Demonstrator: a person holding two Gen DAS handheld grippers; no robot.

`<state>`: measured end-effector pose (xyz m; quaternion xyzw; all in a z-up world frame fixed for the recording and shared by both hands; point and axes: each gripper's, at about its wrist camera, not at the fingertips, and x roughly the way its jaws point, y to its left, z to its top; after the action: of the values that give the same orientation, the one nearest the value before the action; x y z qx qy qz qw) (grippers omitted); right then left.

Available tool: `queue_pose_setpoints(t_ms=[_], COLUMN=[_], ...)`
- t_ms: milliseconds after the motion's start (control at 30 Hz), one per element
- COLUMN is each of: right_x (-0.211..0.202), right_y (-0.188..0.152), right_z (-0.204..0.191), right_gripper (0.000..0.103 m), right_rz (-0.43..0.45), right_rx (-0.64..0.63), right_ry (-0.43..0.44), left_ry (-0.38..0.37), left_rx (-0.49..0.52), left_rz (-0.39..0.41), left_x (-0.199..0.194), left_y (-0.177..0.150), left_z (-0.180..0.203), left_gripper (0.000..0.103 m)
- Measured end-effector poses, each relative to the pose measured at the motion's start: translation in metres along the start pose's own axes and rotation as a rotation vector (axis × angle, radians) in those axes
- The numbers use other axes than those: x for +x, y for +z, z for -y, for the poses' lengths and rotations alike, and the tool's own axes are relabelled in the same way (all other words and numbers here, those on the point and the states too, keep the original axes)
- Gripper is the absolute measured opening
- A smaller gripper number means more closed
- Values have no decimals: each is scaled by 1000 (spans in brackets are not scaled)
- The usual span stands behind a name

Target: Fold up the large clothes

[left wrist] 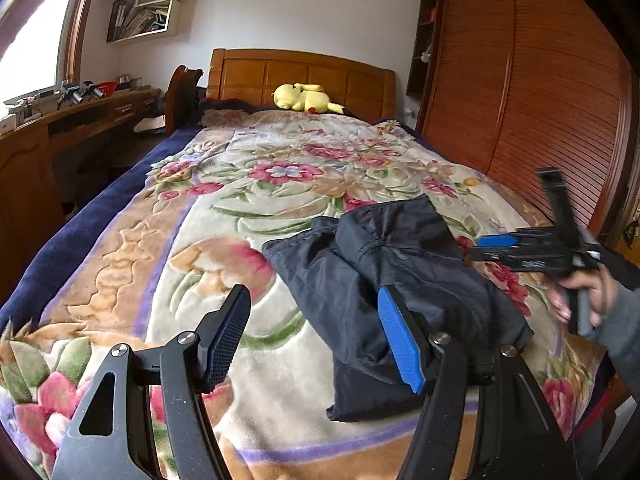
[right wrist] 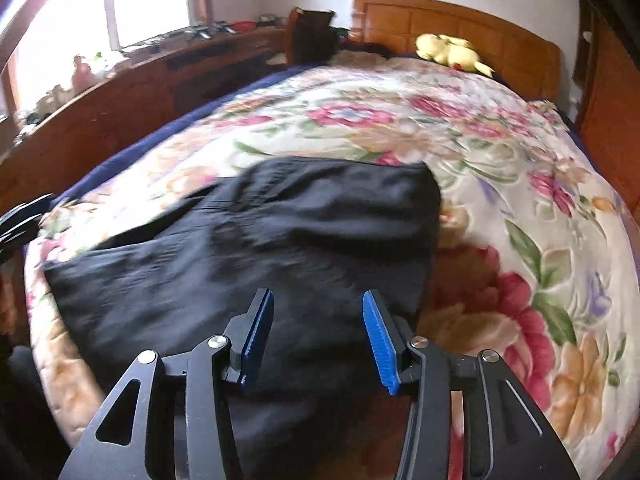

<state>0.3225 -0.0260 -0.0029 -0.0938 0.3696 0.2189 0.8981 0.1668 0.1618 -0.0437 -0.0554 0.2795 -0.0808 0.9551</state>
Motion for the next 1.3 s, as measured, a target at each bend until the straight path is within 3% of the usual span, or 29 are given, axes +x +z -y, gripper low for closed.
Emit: queue_pose_setpoints(t_ms=[367,533,900,1000,1133,1300], right_x=[55,70,102,114,125,141], right_y=[21,32,50,49,48,45], right_z=[40,50,74,79,82,90], right_gripper=[49,50,77,84,85,85], right_rz=[-54,-62,-83,-97,-116,-178], right_rx=[51,63,104,124,162,241], right_ry=[-86,-93,-86,-73,-31,109], left_ry=[-77,-61,-25,-25,-34,-91], left_rx=[54,81,87,74,48,2], left_rz=[-23,-77,-171,-192,-246,-247], left_x=[3,21,37,37,43,32], left_y=[-3,-9,-25,-32,-46,-56], left_z=[28,34,29,26,19,17], left_gripper=[67,67,67,67,67,67])
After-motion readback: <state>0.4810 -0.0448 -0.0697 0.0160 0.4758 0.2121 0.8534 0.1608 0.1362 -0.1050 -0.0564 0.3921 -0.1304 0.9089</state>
